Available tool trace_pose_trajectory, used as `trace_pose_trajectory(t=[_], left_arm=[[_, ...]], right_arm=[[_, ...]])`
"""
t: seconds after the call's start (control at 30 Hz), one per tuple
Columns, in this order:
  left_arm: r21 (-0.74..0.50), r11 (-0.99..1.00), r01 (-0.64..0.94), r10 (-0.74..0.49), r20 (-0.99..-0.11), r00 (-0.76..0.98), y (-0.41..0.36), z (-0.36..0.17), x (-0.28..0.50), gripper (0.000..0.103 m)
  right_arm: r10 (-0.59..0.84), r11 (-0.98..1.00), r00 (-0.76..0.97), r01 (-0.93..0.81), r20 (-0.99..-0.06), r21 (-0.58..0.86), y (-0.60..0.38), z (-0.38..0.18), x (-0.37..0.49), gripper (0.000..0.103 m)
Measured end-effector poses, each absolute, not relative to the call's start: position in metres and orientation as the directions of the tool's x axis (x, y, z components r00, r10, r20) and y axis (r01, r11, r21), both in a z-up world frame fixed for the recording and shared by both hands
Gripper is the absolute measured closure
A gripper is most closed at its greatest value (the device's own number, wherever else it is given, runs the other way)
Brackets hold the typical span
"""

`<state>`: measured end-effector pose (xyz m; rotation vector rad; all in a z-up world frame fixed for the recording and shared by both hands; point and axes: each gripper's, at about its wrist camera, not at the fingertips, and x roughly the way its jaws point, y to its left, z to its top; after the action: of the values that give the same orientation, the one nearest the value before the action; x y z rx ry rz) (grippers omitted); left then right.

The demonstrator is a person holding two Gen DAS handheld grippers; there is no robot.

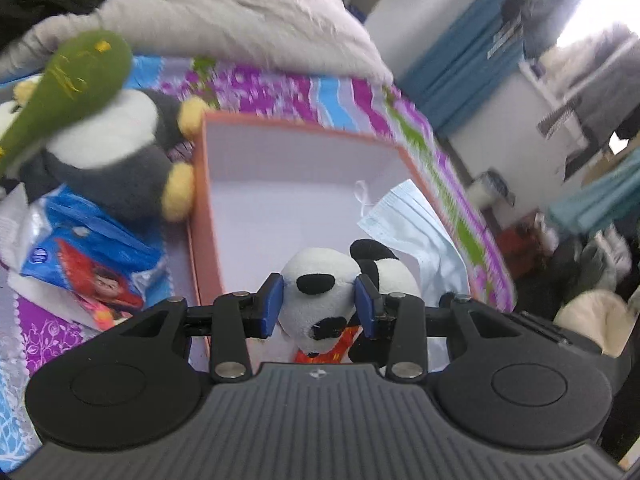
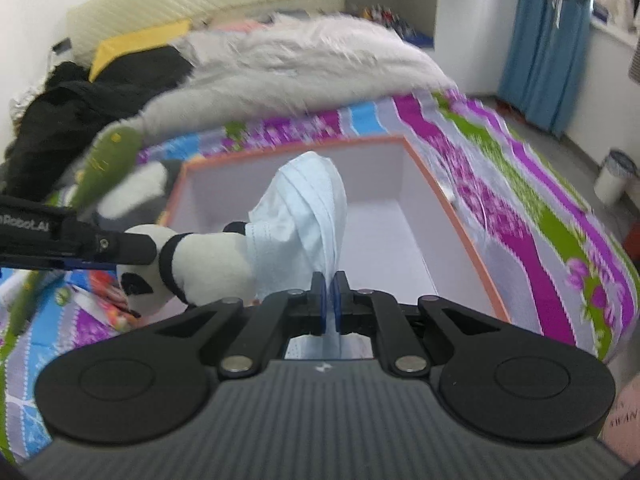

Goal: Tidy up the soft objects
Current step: 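Open both grippers to drop the panda plush and face mask into the box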

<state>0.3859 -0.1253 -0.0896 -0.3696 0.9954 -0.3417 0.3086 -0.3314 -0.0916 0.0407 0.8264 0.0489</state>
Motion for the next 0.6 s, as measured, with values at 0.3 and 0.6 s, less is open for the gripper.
trace_pose_trajectory(t=[0.3,0.6], left_arm=[[-0.434,0.895,0.104,-0.432,-0.782,0.45,-0.139,-0.113,0.393,0.045],[-0.404,0.906,0.124,-0.404,-0.741,0.537,-0.113,-0.08,0.37,0.043]], right_arm=[[0.111,0.99,0.608,0.0,-0.786,0.139,-0.347,-0.129,0.306,0.092],[0.133,0.986,0.671,-0.019,-0.729,0.163,-0.338,-0.098,0.295,0.066]])
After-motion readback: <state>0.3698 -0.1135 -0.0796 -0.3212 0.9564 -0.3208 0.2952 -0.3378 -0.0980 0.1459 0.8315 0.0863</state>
